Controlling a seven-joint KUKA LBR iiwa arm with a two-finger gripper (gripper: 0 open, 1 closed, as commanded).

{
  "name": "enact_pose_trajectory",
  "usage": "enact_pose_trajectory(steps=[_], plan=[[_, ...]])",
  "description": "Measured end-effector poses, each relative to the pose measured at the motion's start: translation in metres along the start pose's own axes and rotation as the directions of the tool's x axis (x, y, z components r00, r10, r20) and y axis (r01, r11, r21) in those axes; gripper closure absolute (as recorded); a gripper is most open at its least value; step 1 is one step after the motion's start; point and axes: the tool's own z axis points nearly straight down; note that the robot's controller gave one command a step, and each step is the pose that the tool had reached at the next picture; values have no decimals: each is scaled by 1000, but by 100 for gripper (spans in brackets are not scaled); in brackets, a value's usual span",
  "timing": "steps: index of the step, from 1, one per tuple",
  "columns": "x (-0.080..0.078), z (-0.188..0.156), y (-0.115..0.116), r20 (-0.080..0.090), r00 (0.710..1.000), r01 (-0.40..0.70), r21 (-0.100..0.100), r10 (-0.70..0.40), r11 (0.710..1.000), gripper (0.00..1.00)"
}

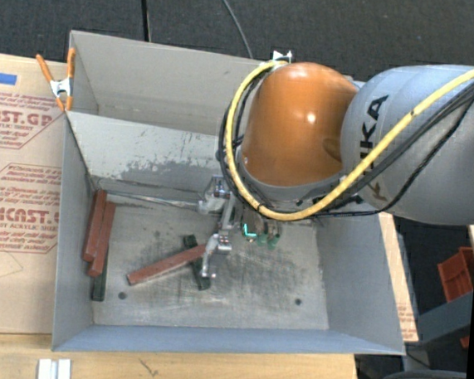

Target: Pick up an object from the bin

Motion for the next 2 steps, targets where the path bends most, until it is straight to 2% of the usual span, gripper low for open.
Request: enact_pose_trajectory(steps=[1, 2], plan=[[-2, -4, -1, 8, 1000, -2, -1, 2, 1000, 0], [3, 42, 4, 15, 999, -44, -3, 44, 999, 0]])
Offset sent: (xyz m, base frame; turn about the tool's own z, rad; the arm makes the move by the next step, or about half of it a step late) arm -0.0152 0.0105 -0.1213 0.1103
